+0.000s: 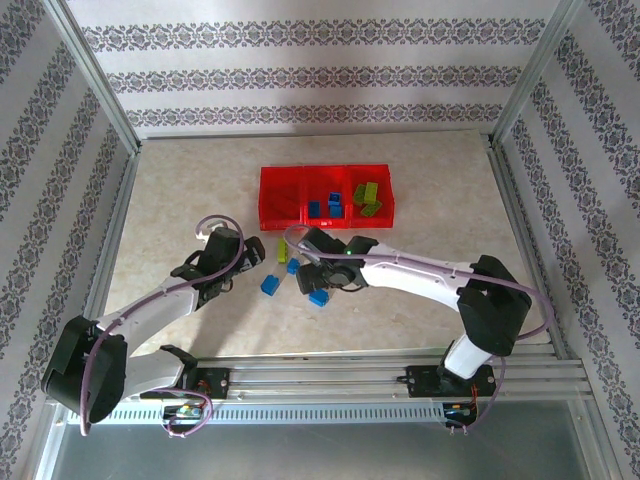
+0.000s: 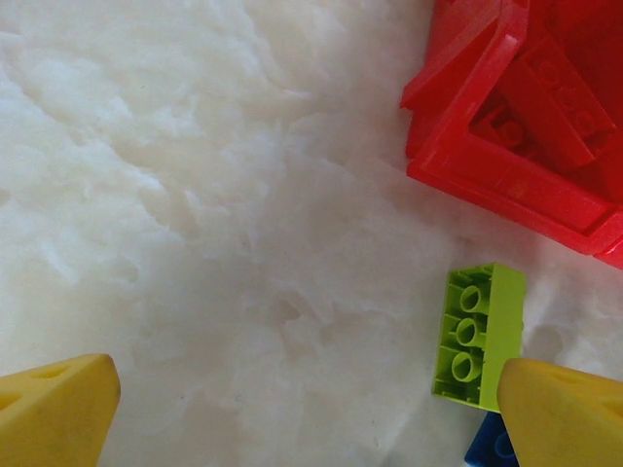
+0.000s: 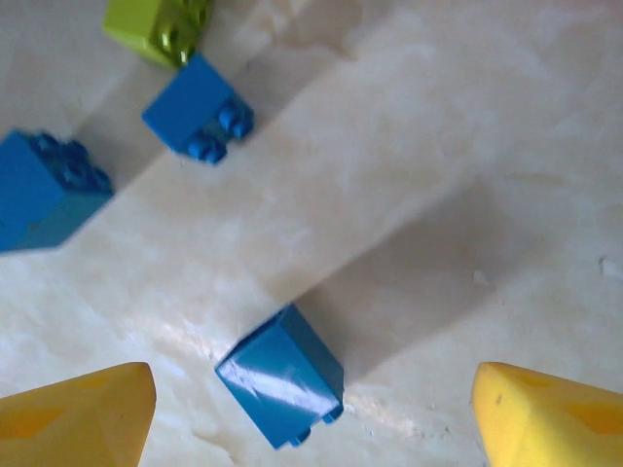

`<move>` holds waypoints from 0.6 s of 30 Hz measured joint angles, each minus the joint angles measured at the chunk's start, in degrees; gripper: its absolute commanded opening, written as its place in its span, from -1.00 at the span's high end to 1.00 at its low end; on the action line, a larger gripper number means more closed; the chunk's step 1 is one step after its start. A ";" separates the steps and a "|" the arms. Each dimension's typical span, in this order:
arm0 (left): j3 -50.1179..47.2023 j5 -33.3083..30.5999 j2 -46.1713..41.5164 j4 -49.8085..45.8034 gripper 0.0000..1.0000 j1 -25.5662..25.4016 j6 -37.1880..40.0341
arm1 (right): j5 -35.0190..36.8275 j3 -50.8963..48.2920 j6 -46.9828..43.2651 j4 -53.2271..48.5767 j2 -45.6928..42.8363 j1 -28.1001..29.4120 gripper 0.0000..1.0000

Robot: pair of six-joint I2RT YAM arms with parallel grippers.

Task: Sort the legos into containers by color
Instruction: Pick up the lego from the bottom-center of the table.

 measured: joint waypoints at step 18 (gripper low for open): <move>0.09 -0.24 0.00 1.57 -0.99 0.02 0.02 | -3.89 -2.05 -9.55 -0.87 6.08 2.23 -0.35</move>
